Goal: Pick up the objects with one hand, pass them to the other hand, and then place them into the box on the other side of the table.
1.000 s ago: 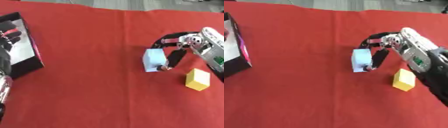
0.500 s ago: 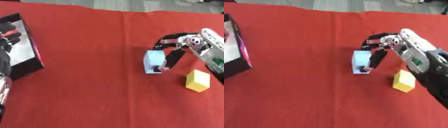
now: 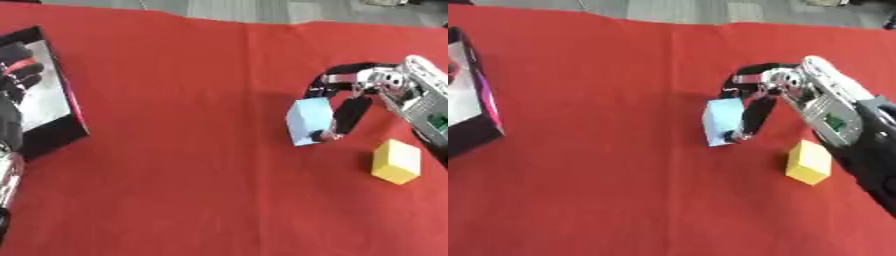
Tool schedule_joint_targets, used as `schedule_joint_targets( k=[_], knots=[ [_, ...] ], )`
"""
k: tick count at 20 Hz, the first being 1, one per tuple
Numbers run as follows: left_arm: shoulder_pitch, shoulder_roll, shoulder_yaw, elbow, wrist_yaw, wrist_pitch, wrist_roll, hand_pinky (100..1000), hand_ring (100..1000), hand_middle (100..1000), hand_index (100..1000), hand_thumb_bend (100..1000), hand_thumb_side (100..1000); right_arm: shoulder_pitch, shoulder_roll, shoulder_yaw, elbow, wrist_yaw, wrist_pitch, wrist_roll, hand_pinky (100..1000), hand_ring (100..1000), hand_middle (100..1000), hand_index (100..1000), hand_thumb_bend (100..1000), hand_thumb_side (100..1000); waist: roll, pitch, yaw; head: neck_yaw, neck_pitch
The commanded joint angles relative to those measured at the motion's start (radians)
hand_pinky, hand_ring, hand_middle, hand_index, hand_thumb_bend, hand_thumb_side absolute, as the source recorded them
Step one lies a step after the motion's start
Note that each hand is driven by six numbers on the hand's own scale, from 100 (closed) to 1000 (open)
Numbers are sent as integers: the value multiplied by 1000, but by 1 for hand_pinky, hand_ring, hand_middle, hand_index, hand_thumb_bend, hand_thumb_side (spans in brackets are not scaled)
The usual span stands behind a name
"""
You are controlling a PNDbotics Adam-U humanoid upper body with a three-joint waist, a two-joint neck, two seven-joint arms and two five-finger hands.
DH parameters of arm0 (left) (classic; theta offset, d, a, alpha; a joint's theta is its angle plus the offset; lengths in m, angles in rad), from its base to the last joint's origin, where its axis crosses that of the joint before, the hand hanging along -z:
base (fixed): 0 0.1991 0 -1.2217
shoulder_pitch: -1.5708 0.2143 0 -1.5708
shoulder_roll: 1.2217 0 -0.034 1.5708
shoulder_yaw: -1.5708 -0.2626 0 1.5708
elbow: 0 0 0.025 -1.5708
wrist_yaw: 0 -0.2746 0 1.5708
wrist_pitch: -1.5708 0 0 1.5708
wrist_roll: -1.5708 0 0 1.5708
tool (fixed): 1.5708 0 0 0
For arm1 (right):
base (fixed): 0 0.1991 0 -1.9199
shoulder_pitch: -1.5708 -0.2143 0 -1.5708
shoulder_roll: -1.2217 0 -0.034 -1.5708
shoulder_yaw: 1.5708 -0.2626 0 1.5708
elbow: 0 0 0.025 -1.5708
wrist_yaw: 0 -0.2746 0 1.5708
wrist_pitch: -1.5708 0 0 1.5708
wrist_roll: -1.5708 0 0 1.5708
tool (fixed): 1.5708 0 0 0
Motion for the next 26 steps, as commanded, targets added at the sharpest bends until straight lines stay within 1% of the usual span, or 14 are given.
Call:
schedule_joint_targets(
  k=[1, 5, 6, 9, 12, 13, 14, 15, 20, 26],
  knots=[
    [-12, 15, 2, -21, 3, -1, -1, 843, 729, 734, 783, 194, 945, -15, -25, -25, -50, -23, 36, -3, 862, 677, 524, 576, 389, 100, 16, -9, -2, 6, -3],
    [-18, 18, 3, -29, 1, -3, -3, 842, 731, 735, 783, 192, 932, -10, -31, -54, -119, -35, 74, -39, 828, 651, 518, 569, 385, 100, 19, -10, -9, 10, -2],
    [-21, 20, 4, -34, 0, -5, -4, 840, 732, 735, 783, 189, 923, -6, -31, -65, -140, -38, 87, -55, 821, 641, 517, 567, 349, 100, 20, -11, -11, 10, -1],
    [-32, 44, 2, -53, -5, -5, -12, 834, 731, 736, 785, 170, 899, 12, -22, -99, -202, -49, 135, -127, 817, 632, 522, 572, 283, 100, 22, -14, -14, 13, 2],
    [-43, 90, -3, -79, -14, 2, -27, 832, 731, 736, 786, 138, 870, 33, 3, -124, -243, -77, 179, -216, 808, 624, 526, 574, 179, 100, 30, -20, -13, 18, 8],
    [-46, 109, -4, -89, -17, 6, -31, 832, 731, 736, 786, 135, 869, 38, 10, -128, -253, -90, 192, -249, 808, 624, 526, 574, 174, 100, 33, -21, -13, 19, 10],
    [-48, 131, -7, -99, -21, 10, -35, 831, 732, 736, 786, 113, 854, 42, 18, -130, -261, -105, 205, -282, 804, 621, 526, 573, 117, 100, 37, -23, -12, 21, 11],
    [-49, 154, -10, -109, -24, 15, -40, 831, 732, 736, 786, 100, 847, 44, 24, -129, -268, -122, 215, -315, 803, 620, 526, 572, 101, 100, 39, -24, -11, 23, 12],
    [-57, 266, -35, -150, -39, 46, -71, 826, 733, 736, 787, 100, 821, 52, 57, -113, -281, -191, 241, -455, 804, 620, 528, 572, 100, 100, 48, -32, -7, 30, 14],
    [-90, 385, -82, -190, -49, 94, -123, 822, 738, 741, 791, 100, 788, 56, 109, -88, -266, -266, 242, -577, 789, 612, 524, 565, 100, 100, 57, -41, 5, 30, 9]
  ],
)
